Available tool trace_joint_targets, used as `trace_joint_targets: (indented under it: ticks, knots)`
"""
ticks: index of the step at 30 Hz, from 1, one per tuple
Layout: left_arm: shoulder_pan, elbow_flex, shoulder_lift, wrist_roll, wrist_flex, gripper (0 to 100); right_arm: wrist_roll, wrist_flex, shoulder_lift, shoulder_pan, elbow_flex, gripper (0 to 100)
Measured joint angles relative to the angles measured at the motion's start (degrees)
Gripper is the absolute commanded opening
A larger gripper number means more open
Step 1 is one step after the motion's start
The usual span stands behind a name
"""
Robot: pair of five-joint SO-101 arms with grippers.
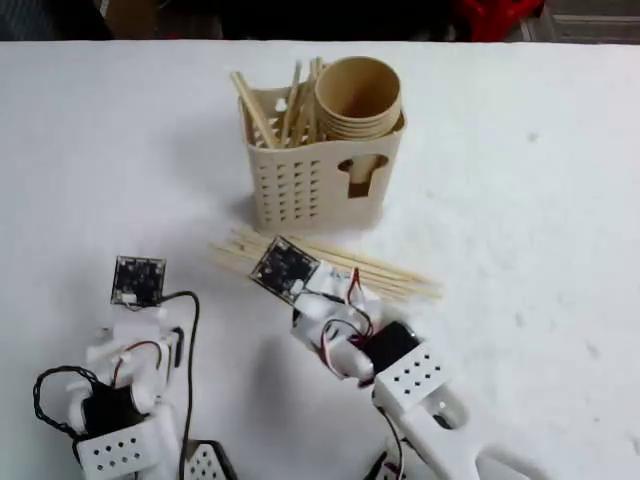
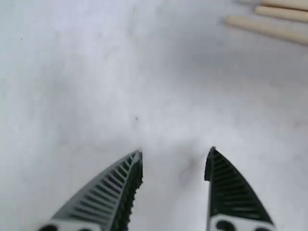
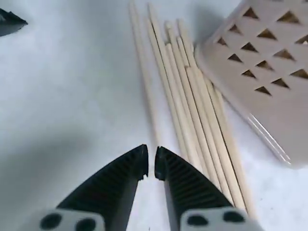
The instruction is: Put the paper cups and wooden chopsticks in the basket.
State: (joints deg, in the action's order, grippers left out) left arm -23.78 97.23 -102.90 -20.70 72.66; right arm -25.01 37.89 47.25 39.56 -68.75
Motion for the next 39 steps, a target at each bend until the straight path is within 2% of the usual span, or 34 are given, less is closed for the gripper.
trace_joint_targets:
  ticks: [9, 18, 27, 32, 36, 39]
  knots:
    - [0.0, 0.0, 0.0, 0.0, 0.0, 22, 0.0, 0.0, 0.0, -0.44, 0.0, 4.2]
    - [0.0, 0.0, 0.0, 0.0, 0.0, 22, 0.0, 5.98, -1.93, -0.44, 5.1, 4.3]
    - [0.0, 0.0, 0.0, 0.0, 0.0, 22, -2.11, 6.59, -27.52, 2.2, 23.12, 4.3]
    - [0.0, 0.0, 0.0, 0.0, 0.0, 22, -4.13, 3.43, -40.79, 2.64, 27.34, 7.3]
    - [0.0, 0.0, 0.0, 0.0, 0.0, 22, -7.65, 3.16, -44.57, 2.9, 27.52, 14.7]
    - [0.0, 0.0, 0.0, 0.0, 0.0, 22, -8.09, 3.16, -44.75, 2.9, 27.6, 13.8]
